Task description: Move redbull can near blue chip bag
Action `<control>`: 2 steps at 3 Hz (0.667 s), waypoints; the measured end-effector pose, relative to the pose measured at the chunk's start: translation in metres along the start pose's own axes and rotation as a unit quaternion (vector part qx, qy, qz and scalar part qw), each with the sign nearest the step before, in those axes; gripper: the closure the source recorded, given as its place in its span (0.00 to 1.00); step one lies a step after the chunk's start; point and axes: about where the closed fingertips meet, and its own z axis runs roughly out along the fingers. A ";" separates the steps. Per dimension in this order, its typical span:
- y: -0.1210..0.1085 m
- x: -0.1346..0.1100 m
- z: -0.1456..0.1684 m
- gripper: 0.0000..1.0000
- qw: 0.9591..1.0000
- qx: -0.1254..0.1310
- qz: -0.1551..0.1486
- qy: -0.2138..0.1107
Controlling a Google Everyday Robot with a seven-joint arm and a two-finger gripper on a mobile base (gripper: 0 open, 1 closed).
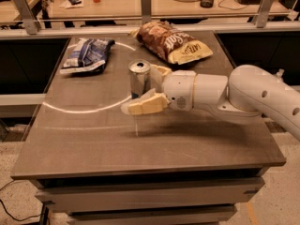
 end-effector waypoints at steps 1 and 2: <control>0.004 -0.002 0.003 0.41 1.000 -0.015 -0.004 -0.002; 0.008 -0.002 -0.002 0.65 1.000 -0.017 -0.007 0.002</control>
Offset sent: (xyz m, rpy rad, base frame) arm -0.0117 -0.0093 0.0006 -0.0200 -0.0063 0.0274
